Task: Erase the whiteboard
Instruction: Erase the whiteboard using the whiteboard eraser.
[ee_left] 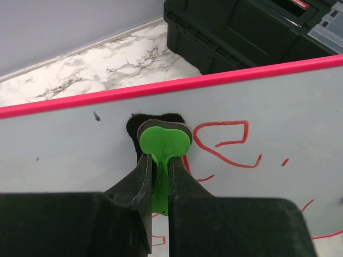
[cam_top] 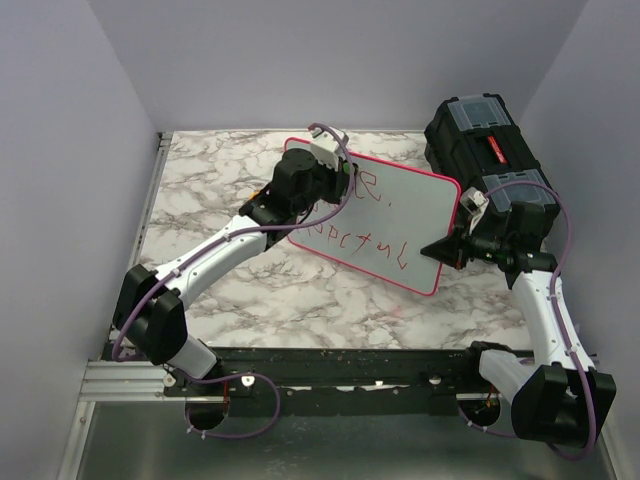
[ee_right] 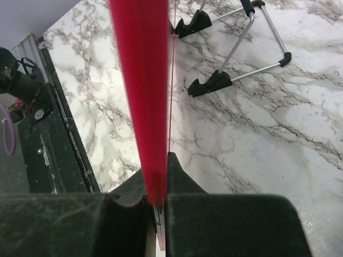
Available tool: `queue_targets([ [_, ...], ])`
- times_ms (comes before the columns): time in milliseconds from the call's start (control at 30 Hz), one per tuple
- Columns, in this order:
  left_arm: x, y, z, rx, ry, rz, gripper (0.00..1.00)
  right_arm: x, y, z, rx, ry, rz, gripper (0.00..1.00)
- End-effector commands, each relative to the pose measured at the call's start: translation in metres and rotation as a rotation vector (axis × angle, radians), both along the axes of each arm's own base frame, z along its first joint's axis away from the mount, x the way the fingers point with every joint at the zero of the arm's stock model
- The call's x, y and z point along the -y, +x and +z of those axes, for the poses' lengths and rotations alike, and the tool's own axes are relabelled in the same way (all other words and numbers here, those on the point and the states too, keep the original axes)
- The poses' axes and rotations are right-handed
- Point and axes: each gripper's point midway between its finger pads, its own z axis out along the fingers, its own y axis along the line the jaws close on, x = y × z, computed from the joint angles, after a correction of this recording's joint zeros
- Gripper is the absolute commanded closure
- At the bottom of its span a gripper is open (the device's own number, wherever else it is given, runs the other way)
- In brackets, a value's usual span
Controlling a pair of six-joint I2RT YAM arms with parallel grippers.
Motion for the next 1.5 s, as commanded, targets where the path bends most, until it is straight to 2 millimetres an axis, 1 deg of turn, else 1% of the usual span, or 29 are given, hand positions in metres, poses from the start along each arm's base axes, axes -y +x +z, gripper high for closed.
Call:
queue_targets([
  [0, -0.031, 0.023, -0.013, -0.02, 0.036, 0.114, 1.0, -0.004, 0.0, 0.019, 0.149, -0.015, 0.057, 1.0],
  [100, -0.033, 0.023, -0.011, -0.017, 0.032, 0.117, 1.0, -0.004, 0.0, 0.02, 0.151, -0.015, 0.059, 0.99],
  [233, -0.019, 0.014, -0.011, -0.017, 0.027, 0.078, 1.0, -0.004, 0.0, 0.019, 0.146, -0.012, 0.061, 0.99],
  [333, -0.007, 0.006, -0.015, -0.024, 0.038, 0.052, 1.0, -0.004, 0.0, 0.019, 0.148, -0.014, 0.061, 0.99],
  [500, 0.0, -0.001, -0.021, -0.031, 0.048, 0.04, 1.0, -0.004, 0.0, 0.019, 0.147, -0.014, 0.06, 1.0],
  [600, 0.0, -0.004, -0.024, -0.031, 0.06, 0.042, 1.0, -0.004, 0.0, 0.019, 0.145, -0.012, 0.06, 1.0],
  [767, -0.004, -0.002, -0.03, -0.024, 0.089, 0.055, 1.0, -0.004, 0.0, 0.019, 0.147, -0.014, 0.06, 0.99],
  [867, -0.019, 0.008, -0.032, -0.032, 0.087, 0.088, 1.0, -0.004, 0.0, 0.019, 0.148, -0.014, 0.06, 1.0],
  [900, -0.024, 0.012, -0.03, -0.035, 0.073, 0.097, 1.0, -0.004, -0.001, 0.019, 0.151, -0.014, 0.061, 0.99],
  [967, -0.027, 0.012, -0.023, -0.024, 0.063, 0.096, 1.0, -0.004, -0.001, 0.019, 0.151, -0.015, 0.061, 0.99],
  [1067, -0.022, 0.007, -0.019, -0.019, 0.056, 0.079, 1.0, -0.004, 0.0, 0.02, 0.149, -0.012, 0.062, 1.0],
  [1200, -0.009, -0.004, -0.02, -0.011, 0.059, 0.061, 1.0, -0.004, 0.0, 0.019, 0.148, -0.014, 0.061, 0.99],
  [1267, -0.005, -0.007, -0.019, -0.007, 0.062, 0.061, 1.0, -0.004, 0.0, 0.019, 0.149, -0.015, 0.06, 1.0],
  [1400, -0.007, -0.005, -0.012, 0.014, 0.083, 0.09, 1.0, -0.004, 0.0, 0.018, 0.146, -0.014, 0.061, 0.99],
  [1467, -0.009, -0.004, -0.005, 0.028, 0.091, 0.098, 1.0, -0.004, 0.0, 0.018, 0.145, -0.013, 0.061, 0.99],
])
